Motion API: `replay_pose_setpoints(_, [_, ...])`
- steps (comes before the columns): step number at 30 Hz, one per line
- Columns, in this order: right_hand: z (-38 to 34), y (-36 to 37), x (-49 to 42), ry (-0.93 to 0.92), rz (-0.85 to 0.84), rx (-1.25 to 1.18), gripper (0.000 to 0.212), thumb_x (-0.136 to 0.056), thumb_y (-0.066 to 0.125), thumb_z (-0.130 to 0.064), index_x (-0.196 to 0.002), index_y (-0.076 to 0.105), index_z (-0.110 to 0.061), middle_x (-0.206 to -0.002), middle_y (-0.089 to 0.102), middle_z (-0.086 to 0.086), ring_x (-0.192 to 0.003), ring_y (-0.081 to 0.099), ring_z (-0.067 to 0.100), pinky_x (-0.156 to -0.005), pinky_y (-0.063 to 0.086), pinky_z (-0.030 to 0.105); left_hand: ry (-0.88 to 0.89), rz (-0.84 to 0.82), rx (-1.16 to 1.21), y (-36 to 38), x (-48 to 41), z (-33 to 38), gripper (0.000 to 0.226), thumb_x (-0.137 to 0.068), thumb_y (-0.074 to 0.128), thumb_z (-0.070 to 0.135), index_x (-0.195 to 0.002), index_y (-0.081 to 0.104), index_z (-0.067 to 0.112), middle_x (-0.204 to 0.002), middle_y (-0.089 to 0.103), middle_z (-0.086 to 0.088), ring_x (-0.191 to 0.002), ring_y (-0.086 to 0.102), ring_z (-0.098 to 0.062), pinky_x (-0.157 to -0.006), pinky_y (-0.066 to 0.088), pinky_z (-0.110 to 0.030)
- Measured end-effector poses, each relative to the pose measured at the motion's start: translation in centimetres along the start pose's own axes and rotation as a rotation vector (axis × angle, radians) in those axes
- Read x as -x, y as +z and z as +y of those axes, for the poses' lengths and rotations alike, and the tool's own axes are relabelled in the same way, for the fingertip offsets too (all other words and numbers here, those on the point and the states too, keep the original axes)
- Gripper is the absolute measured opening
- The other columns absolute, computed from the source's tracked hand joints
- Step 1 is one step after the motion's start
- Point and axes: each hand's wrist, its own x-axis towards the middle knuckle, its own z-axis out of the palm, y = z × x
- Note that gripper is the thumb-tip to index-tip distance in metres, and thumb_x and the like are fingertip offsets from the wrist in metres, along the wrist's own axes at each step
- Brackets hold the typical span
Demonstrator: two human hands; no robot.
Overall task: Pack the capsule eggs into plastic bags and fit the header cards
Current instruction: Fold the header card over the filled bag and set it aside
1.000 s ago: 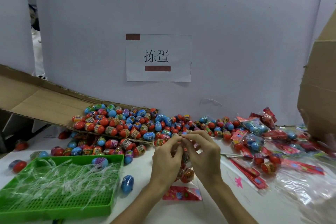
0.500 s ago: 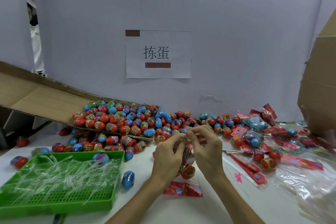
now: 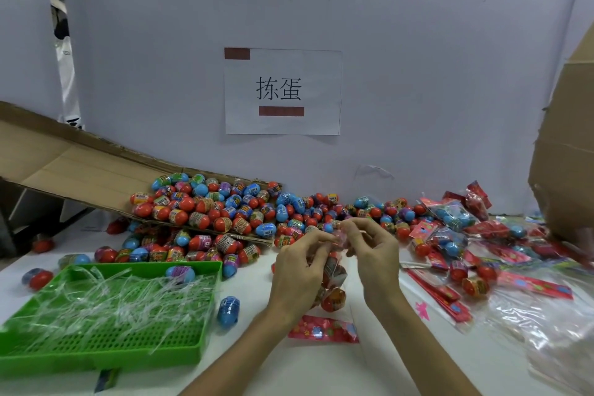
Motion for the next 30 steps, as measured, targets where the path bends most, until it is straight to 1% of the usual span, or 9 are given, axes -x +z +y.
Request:
replay_pose_setpoints(5, [-0.3, -2.0, -1.5, 0.162, 0.13, -0.128, 0.013, -0.098, 0.063, -0.017, -0.1, 0.074, -0.011, -0.086, 0.074, 0.002, -0.085, 0.069, 0.024, -0.078, 0.059, 0.037, -0.125, 0.035, 0.133, 0.0, 0.0, 0.1, 0.018, -0.105, 0.057, 0.012, -0.108, 0.072, 0.021, -0.097, 0.078, 0.013, -0.097, 0.075, -0.005, -0.081, 0.063, -0.026])
replay_pose_setpoints(8, [-0.1, -2.0, -1.7, 0.253, 0.192, -0.141, 0.019, -0.099, 0.063, -0.019, -0.109, 0.073, -0.008, -0.093, 0.076, 0.006, -0.093, 0.072, 0.027, -0.083, 0.059, 0.043, -0.238, 0.071, 0.245, -0.2, -0.3, 0.2, 0.017, -0.106, 0.055, 0.011, -0.11, 0.071, 0.015, -0.094, 0.08, 0.004, -0.096, 0.076, -0.007, -0.074, 0.06, -0.02])
replay_pose_setpoints(11, [0.1, -2.2, -1.9, 0.311, 0.209, -0.104, 0.02, -0.1, 0.062, -0.02, -0.111, 0.072, -0.006, -0.091, 0.078, 0.008, -0.088, 0.075, 0.028, -0.078, 0.061, 0.044, -0.338, 0.104, 0.313, -0.6, -0.6, 0.1, 0.018, -0.107, 0.053, 0.013, -0.107, 0.071, 0.016, -0.091, 0.081, 0.002, -0.093, 0.076, -0.006, -0.074, 0.058, -0.017])
replay_pose_setpoints(15, [-0.3, -2.8, -2.1, 0.39, 0.214, -0.19, 0.017, -0.101, 0.061, -0.018, -0.108, 0.071, -0.006, -0.09, 0.079, 0.008, -0.08, 0.078, 0.023, -0.059, 0.06, 0.03, -0.528, 0.192, 0.364, -0.8, -1.0, -0.7, 0.021, -0.107, 0.052, 0.014, -0.104, 0.073, 0.018, -0.096, 0.08, -0.003, -0.095, 0.076, -0.015, -0.086, 0.062, -0.042])
replay_pose_setpoints(17, [-0.4, -3.2, -2.2, 0.448, 0.244, -0.275, 0.015, -0.1, 0.061, -0.016, -0.107, 0.07, -0.006, -0.09, 0.079, 0.009, -0.078, 0.078, 0.021, -0.055, 0.059, 0.026, -0.636, 0.246, 0.415, -1.0, -1.2, -1.0, 0.021, -0.107, 0.053, 0.015, -0.106, 0.074, 0.016, -0.101, 0.079, -0.006, -0.098, 0.075, -0.024, -0.076, 0.063, -0.039])
replay_pose_setpoints(20, [-0.5, -3.7, -2.4, 0.528, 0.276, -0.369, 0.015, -0.1, 0.061, -0.013, -0.106, 0.069, -0.002, -0.091, 0.079, 0.013, -0.079, 0.078, 0.022, -0.062, 0.063, 0.027, -0.745, 0.285, 0.441, -1.0, -1.4, -1.3, 0.021, -0.107, 0.053, 0.016, -0.107, 0.073, 0.018, -0.103, 0.078, -0.005, -0.098, 0.075, -0.025, -0.065, 0.057, -0.03])
replay_pose_setpoints(24, [-0.4, -4.6, -2.9, 0.557, 0.347, -0.436, 0.017, -0.101, 0.061, -0.013, -0.108, 0.068, 0.0, -0.098, 0.078, 0.015, -0.086, 0.078, 0.022, -0.067, 0.063, 0.026, -0.813, 0.298, 0.5, -1.1, -1.5, -1.7, 0.021, -0.108, 0.051, 0.014, -0.105, 0.072, 0.016, -0.094, 0.081, -0.003, -0.104, 0.074, -0.027, -0.088, 0.062, -0.044])
replay_pose_setpoints(28, [-1.3, -3.9, -3.6, 0.493, 0.331, -0.375, 0.022, -0.101, 0.06, -0.013, -0.117, 0.065, 0.002, -0.11, 0.075, 0.019, -0.092, 0.077, 0.023, -0.08, 0.062, 0.031, -0.852, 0.334, 0.527, -1.8, -1.6, -1.4, 0.023, -0.106, 0.052, 0.012, -0.1, 0.073, 0.018, -0.072, 0.077, 0.01, -0.08, 0.075, -0.013, -0.06, 0.061, -0.026])
replay_pose_setpoints(30, [-2.3, -1.7, -3.8, 0.414, 0.301, -0.333, 0.021, -0.101, 0.062, -0.012, -0.116, 0.065, 0.003, -0.109, 0.075, 0.02, -0.092, 0.077, 0.023, -0.087, 0.062, 0.035, -0.854, 0.325, 0.517, -1.7, -1.5, -1.5, 0.023, -0.106, 0.052, 0.012, -0.101, 0.073, 0.018, -0.073, 0.078, 0.009, -0.079, 0.073, -0.014, -0.071, 0.064, -0.033])
